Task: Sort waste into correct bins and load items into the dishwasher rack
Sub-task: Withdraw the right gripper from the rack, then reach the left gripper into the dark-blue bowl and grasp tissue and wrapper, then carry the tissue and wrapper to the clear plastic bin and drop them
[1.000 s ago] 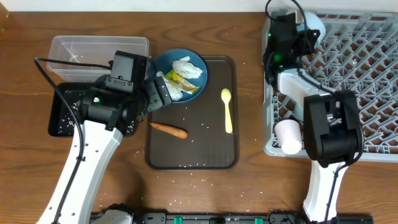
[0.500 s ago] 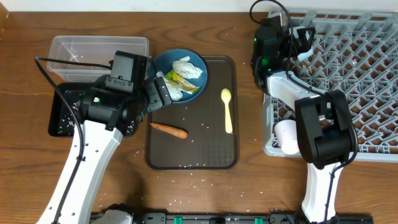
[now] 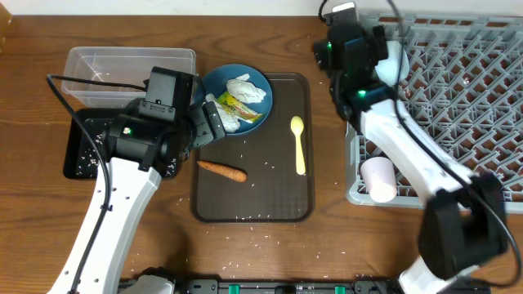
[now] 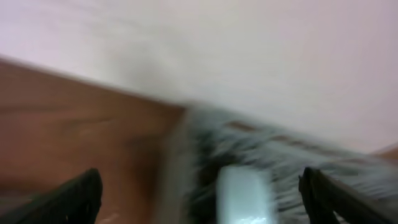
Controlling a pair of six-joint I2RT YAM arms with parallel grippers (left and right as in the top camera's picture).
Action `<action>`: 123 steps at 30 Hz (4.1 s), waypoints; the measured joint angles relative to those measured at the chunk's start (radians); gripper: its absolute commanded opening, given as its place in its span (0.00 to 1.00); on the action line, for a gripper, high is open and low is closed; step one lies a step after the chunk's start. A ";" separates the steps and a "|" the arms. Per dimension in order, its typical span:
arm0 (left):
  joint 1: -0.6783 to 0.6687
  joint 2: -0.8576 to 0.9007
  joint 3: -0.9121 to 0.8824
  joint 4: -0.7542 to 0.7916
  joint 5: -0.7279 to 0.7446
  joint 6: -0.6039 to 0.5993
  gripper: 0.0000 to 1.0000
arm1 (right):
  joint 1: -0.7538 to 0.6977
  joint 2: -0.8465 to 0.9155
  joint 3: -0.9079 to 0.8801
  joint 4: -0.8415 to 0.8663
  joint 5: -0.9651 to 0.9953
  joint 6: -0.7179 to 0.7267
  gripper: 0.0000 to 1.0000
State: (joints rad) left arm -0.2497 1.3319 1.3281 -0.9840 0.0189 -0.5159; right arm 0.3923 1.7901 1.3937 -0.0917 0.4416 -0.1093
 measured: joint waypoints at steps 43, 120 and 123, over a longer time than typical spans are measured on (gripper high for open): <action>-0.017 0.363 0.083 0.168 0.001 0.101 0.93 | 0.048 0.066 0.071 -0.399 -0.559 0.538 0.99; 0.259 0.464 0.161 0.633 -0.127 -0.115 0.17 | -0.159 -0.161 0.104 -0.727 -0.576 0.379 0.99; 0.273 0.520 0.161 0.681 -0.152 -0.111 0.40 | -0.159 -0.161 0.104 -0.727 -0.576 0.380 0.98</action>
State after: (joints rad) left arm 0.0231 1.8523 1.4891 -0.3031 -0.1329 -0.6266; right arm 0.2329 1.6295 1.4975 -0.8188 -0.1349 0.2703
